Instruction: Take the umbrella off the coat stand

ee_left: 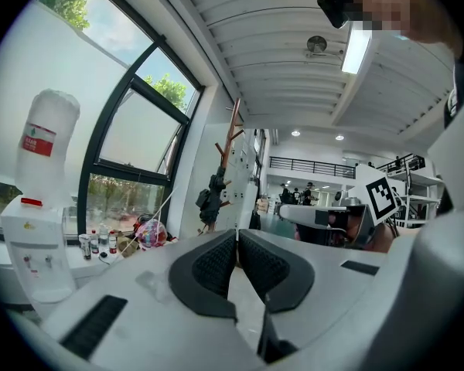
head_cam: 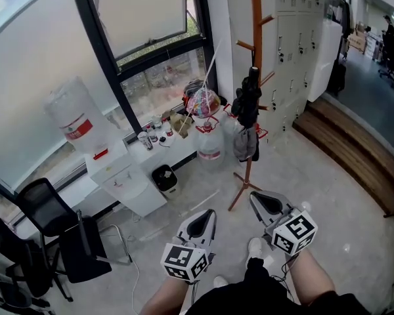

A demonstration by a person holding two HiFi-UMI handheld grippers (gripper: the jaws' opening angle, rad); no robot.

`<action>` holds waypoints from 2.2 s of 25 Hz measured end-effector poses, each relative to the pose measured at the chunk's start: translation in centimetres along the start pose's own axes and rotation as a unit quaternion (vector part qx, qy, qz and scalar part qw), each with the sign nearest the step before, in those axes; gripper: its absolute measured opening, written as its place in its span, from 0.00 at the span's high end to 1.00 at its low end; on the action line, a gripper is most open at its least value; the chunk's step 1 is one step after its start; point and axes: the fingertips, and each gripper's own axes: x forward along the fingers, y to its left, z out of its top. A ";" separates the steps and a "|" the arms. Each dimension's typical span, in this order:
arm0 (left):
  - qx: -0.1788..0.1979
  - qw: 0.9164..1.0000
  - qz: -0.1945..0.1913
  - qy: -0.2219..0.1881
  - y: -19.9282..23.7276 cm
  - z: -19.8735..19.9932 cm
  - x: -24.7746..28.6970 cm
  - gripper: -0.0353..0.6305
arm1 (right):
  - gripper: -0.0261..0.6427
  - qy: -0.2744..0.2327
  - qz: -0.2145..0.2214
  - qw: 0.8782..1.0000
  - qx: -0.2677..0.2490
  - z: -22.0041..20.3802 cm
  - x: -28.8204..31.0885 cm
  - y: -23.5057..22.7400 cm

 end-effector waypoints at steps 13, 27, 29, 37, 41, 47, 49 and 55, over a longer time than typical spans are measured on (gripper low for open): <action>0.002 1.000 -0.003 0.009 0.2 0.7 8.0 0.91 | 0.88 -0.006 -0.006 1.000 0.010 0.9 1.8 -8.0; 0.004 1.000 -0.013 0.010 0.8 1.8 16.6 0.91 | 0.88 -0.011 -0.025 1.000 0.015 1.8 3.9 -17.1; 0.005 1.000 -0.011 0.011 1.2 1.9 17.8 0.91 | 0.88 -0.010 -0.025 1.000 0.016 1.8 4.4 -18.3; 0.007 1.000 -0.004 0.010 1.8 2.9 22.3 0.91 | 0.88 -0.005 -0.016 1.000 0.020 2.2 6.2 -22.6; 0.009 1.000 0.004 0.011 1.8 3.3 24.4 0.91 | 0.88 -0.005 -0.011 1.000 0.023 2.5 6.8 -24.8; 0.014 1.000 0.015 0.013 1.6 3.7 27.0 0.91 | 0.88 -0.008 0.002 1.000 0.028 2.7 7.3 -27.2; 0.015 1.000 0.019 0.012 1.4 3.9 28.0 0.91 | 0.88 -0.009 0.007 1.000 0.028 2.8 7.3 -28.0; 0.021 0.999 0.028 0.001 0.9 4.8 30.2 0.91 | 0.88 -0.007 0.017 0.999 0.027 3.0 7.4 -29.8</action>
